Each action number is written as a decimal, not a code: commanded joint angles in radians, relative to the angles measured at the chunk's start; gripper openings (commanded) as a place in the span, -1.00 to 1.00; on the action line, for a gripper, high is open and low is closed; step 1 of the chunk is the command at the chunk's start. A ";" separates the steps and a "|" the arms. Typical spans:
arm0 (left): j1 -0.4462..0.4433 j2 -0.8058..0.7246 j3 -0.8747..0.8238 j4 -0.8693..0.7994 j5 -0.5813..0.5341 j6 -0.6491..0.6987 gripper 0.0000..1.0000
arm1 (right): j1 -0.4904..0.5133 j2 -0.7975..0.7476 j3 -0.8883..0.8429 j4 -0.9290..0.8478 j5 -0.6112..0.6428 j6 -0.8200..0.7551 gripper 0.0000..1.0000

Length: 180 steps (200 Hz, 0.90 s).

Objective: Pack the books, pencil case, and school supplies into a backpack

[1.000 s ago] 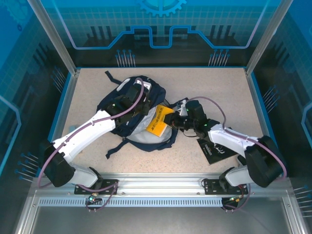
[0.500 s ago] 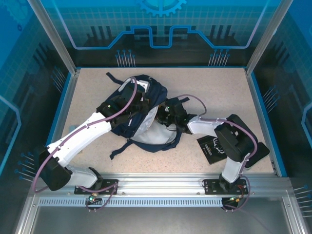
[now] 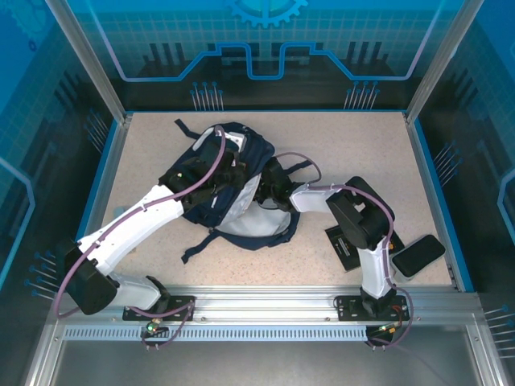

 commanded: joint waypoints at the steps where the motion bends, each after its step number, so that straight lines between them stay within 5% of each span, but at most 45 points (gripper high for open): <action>1: -0.005 -0.029 0.061 0.106 0.007 -0.006 -0.97 | 0.000 -0.020 0.003 -0.002 -0.040 -0.015 -0.14; 50: 0.004 -0.026 0.043 0.107 0.008 -0.003 -0.96 | -0.045 -0.187 -0.149 -0.049 -0.102 -0.051 0.18; 114: 0.027 -0.032 -0.017 0.099 0.027 -0.014 -0.97 | -0.081 -0.426 -0.341 -0.250 -0.071 -0.127 -0.10; 130: 0.037 -0.039 -0.053 0.094 0.062 -0.007 -0.97 | -0.093 -0.507 -0.356 -0.372 -0.004 -0.173 -0.14; 156: 0.104 -0.044 -0.133 0.100 0.280 -0.016 -0.97 | -0.098 -0.600 -0.296 -0.638 0.197 -0.282 -0.13; 180: 0.149 -0.039 -0.213 0.090 0.309 -0.016 -0.97 | -0.105 -0.684 -0.290 -0.779 0.358 -0.335 0.03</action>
